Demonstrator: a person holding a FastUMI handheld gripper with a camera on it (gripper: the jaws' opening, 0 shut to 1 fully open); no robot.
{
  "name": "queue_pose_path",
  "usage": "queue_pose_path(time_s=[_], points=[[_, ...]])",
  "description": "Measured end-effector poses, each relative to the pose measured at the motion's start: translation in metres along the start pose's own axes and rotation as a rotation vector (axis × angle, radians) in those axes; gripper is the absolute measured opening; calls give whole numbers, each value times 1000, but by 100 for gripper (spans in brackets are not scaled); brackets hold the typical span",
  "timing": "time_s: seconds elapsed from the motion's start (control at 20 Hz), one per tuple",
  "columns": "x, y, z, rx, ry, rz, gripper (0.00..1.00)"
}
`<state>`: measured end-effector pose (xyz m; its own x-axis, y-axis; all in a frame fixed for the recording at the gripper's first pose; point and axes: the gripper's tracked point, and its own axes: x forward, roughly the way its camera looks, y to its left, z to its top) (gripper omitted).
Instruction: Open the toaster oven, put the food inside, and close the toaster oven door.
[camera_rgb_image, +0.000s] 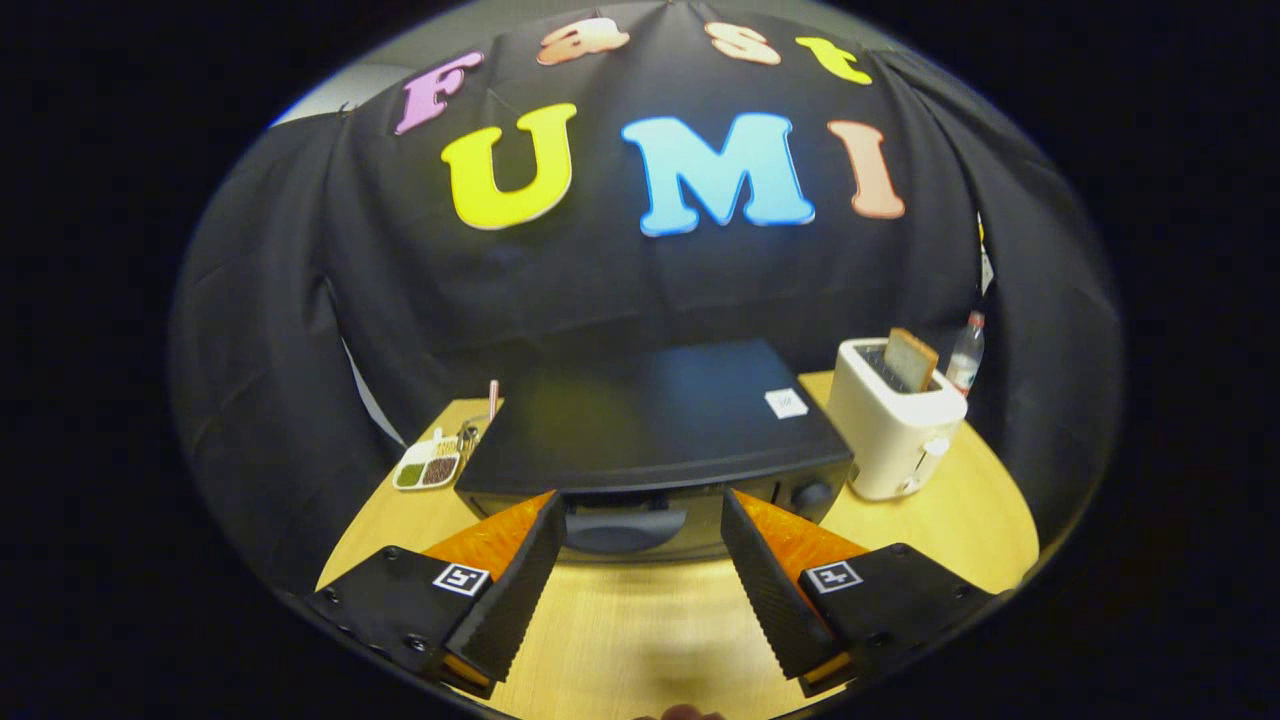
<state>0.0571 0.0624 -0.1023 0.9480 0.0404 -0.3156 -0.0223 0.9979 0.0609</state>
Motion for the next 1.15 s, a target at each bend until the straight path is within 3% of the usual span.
queue_pose_path(time_s=[0.2, 0.35, 0.6, 0.95, 1.15], points=[[-34, -17, 61, 76, -190, -5, 99], [-66, -47, 97, 0, -306, -51, 99], [-107, -81, 118, -93, -440, -105, 98], [-122, -113, 109, -94, -430, -148, 98], [-117, -113, 101, -73, -393, -131, 98]])
